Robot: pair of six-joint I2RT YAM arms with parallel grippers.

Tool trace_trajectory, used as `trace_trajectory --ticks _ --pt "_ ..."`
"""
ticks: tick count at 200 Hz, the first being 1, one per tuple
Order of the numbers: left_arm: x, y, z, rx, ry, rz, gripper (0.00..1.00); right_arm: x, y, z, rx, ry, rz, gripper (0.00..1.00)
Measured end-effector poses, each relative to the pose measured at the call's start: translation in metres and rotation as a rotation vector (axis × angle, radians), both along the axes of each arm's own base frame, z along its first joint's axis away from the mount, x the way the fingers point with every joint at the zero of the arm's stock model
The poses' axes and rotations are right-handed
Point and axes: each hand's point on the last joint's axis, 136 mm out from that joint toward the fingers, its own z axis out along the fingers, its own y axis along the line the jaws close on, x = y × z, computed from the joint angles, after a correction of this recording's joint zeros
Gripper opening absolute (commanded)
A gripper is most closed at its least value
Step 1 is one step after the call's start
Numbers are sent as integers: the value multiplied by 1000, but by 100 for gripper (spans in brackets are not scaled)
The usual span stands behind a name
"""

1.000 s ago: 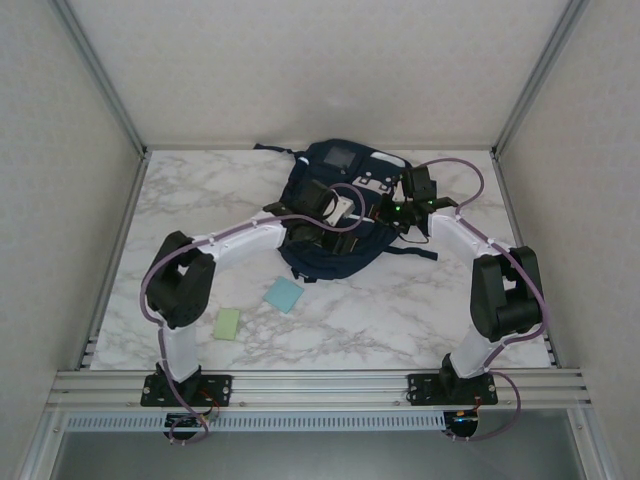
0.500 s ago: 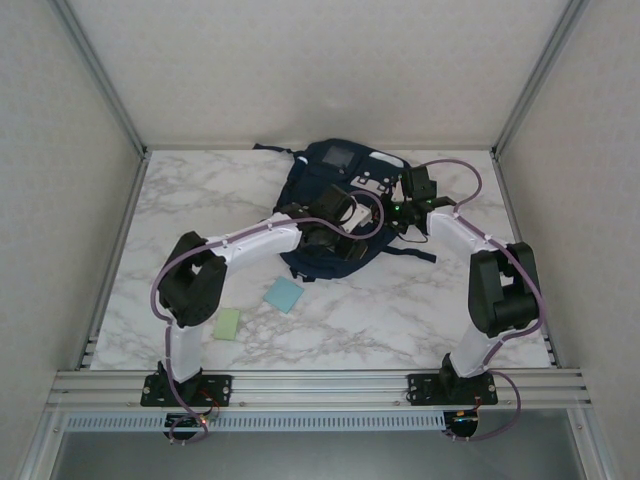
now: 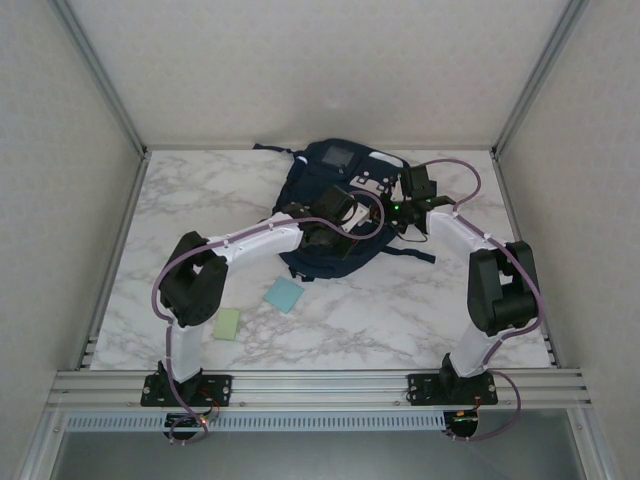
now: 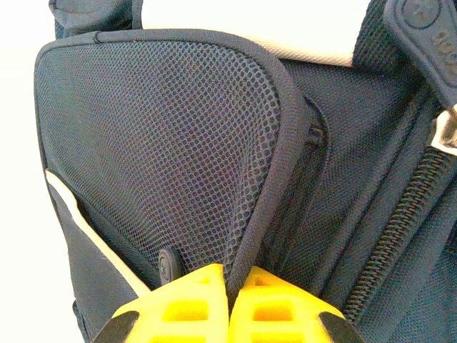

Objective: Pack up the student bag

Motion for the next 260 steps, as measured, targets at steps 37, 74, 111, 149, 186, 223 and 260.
trace_trajectory --ticks 37,74,111,149,186,223,260 --pt "11 23 -7 73 -22 62 0 -1 -3 -1 -40 -14 20 0" --pt "35 83 -24 178 0 223 0 -1 -8 -3 -76 -26 35 0" --pt "60 153 -22 251 -22 428 0 -1 -17 -2 -97 -30 44 0" --pt "67 159 1 190 -63 478 0 3 -21 6 -105 -56 80 0" --pt "58 149 7 114 -50 442 0 13 -29 8 -157 -45 146 0" --pt "32 111 17 -14 33 314 0 39 -47 6 -179 -9 92 46" --pt "7 57 32 -99 103 200 0 49 -62 17 -172 -51 -9 69"
